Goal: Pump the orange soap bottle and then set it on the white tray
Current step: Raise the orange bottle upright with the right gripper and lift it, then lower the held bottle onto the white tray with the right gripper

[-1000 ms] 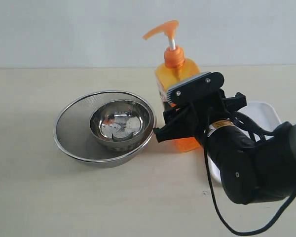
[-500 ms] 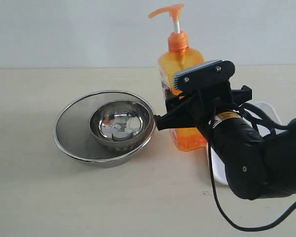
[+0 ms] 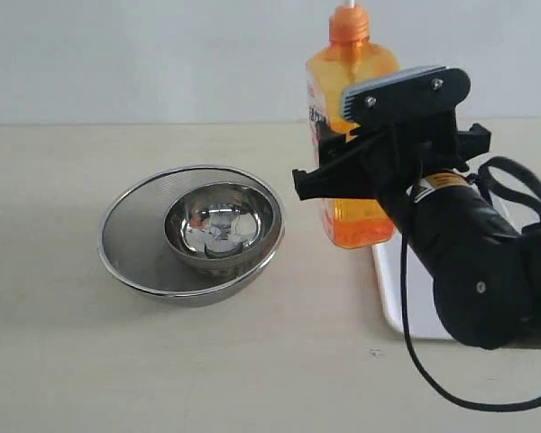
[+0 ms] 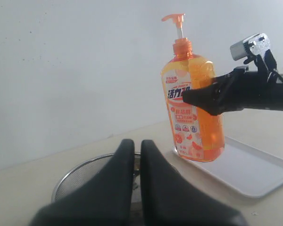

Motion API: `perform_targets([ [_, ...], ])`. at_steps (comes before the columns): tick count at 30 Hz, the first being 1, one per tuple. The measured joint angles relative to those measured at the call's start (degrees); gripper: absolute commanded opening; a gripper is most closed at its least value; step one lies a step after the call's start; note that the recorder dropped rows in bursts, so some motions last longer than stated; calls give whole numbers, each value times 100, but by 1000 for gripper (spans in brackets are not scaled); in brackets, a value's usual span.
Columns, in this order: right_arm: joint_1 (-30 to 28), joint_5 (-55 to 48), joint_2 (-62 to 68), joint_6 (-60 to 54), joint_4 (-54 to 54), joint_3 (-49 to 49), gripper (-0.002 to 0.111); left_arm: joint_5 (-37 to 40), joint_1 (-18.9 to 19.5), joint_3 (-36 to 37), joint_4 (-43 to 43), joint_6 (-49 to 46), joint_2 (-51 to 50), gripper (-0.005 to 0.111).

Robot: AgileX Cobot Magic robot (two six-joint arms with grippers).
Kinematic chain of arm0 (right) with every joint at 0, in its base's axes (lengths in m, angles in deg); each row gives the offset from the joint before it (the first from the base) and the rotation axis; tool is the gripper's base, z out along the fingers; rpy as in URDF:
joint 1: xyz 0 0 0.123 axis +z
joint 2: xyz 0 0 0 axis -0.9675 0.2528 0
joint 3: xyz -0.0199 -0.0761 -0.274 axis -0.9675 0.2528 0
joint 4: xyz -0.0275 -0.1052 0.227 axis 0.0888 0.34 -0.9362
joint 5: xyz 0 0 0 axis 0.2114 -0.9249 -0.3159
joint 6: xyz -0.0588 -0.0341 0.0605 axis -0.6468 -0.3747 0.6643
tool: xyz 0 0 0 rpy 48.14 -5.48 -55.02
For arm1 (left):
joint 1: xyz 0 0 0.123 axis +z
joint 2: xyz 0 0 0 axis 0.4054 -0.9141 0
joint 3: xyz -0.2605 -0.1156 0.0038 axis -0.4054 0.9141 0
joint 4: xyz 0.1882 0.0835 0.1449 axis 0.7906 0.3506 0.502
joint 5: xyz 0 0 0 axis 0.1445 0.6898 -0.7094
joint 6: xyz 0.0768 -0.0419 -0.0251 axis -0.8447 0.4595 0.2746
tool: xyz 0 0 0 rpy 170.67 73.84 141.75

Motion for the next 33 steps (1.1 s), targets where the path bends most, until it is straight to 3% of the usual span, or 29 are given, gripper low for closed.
perform_targets([
  [19, -45, -263, -1572, -1763, -1555, 26, 4, 0, 0, 0, 0, 0, 0, 5],
  [28, -1386, -805, -1575, -1125, -1062, 26, 4, 0, 0, 0, 0, 0, 0, 5],
  [33, -1666, -750, -1275, -690, -464, 38, 4, 10, 0, 0, 0, 0, 0, 5],
])
